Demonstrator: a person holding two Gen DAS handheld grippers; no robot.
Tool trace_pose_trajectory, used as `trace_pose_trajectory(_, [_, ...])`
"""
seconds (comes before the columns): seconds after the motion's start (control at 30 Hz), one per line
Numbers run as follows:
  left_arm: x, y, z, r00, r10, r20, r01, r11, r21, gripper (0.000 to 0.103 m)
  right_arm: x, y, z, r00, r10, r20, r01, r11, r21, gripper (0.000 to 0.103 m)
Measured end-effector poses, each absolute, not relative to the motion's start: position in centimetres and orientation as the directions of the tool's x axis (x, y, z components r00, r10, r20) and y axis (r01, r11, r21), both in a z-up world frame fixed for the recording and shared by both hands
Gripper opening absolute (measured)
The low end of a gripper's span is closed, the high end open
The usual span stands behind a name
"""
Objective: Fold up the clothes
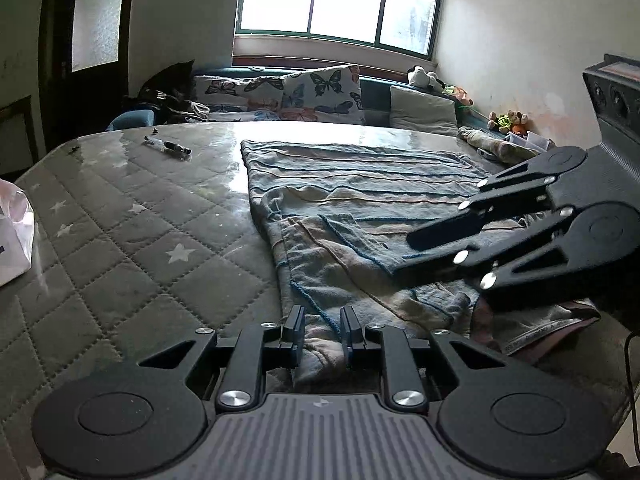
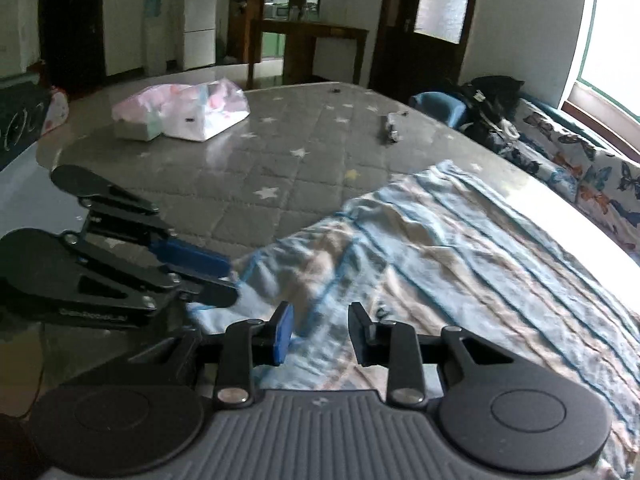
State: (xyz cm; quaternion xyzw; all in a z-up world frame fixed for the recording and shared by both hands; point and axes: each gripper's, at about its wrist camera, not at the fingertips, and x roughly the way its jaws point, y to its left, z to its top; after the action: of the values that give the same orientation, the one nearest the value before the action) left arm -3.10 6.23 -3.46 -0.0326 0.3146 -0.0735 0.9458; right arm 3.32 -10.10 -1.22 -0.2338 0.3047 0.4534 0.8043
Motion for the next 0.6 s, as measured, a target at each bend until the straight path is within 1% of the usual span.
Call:
trace_pose_trajectory(0.23, [-3.2,6.4,-3.5,0.792,-0.159,-0.589,0.112,0.987,-0.116,0.021,3.0,-10.4,-2.4,0.416,0.532,-0.738,-0.859,0.495,-0.128,0.028])
trace_pose_trajectory(0.3, [-3.2,6.4,-3.6,0.793,-0.159,-0.589,0.112,0.987,-0.116,0.021,2.8,-11.1,-2.2,0.440,0.509,-0.740,-0.849,0.505,-0.157,0.028])
trace_pose_trajectory(0.37, [-3.2,6.4,-3.6,0.793,-0.159,-0.588,0.111,0.987,-0.116,0.021,2.6,-11.5,-2.1,0.457,0.496,-0.738,-0.840,0.513,-0.176,0.028])
trace_pose_trajectory(0.6, [-3.2,6.2,-3.5,0.793,-0.149,-0.591,0.106,0.989,-0.106,0.021,3.8,-10.2,-1.6,0.472,0.543,-0.695,-0.831,0.537,-0.145,0.028])
